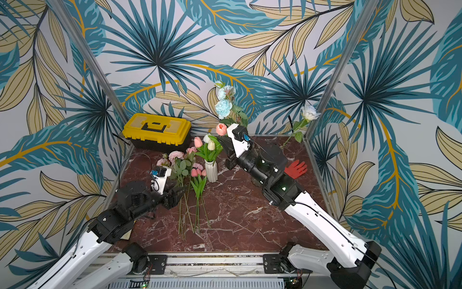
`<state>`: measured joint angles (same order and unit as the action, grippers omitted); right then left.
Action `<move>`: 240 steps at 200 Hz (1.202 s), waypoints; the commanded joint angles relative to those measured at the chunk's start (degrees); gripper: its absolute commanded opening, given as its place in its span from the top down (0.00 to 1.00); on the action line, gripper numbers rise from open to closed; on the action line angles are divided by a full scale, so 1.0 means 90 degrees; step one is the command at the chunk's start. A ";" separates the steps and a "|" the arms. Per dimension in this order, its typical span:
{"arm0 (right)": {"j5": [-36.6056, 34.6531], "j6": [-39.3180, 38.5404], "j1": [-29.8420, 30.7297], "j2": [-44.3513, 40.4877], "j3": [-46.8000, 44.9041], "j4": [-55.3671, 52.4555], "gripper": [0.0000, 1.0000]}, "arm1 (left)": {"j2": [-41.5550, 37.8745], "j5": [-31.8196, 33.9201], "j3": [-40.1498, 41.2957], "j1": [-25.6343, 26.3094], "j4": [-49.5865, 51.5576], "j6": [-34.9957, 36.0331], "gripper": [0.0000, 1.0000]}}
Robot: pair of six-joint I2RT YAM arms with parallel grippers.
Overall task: Pick out pink flowers from the vase
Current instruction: Pick up the flower from the vase, then place the flower at the center of the board.
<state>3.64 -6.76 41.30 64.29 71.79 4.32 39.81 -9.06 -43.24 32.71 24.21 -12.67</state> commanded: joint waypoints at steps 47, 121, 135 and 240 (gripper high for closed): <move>0.1571 0.0911 0.0025 -0.0692 -0.1643 0.0676 1.00 | 0.0350 -0.1561 0.0430 0.0028 -0.1594 0.0227 0.38; 0.2671 0.1646 0.0062 -0.0621 -0.2156 0.1283 1.00 | 0.1383 -0.3581 -0.0062 0.0037 -0.1963 0.0559 0.38; 0.2697 0.1654 0.0072 -0.0647 -0.2166 0.1313 1.00 | 0.1470 -0.3683 -0.0068 0.0057 -0.1966 0.0568 0.40; 0.3007 0.1886 0.0089 -0.0513 -0.2186 0.1353 1.00 | 0.1580 -0.3678 -0.0107 0.0086 -0.1962 0.0803 0.94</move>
<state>29.19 8.71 41.78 59.02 53.32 14.94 53.74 -41.10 -41.30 33.26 7.84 -6.28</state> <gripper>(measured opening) 0.055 0.131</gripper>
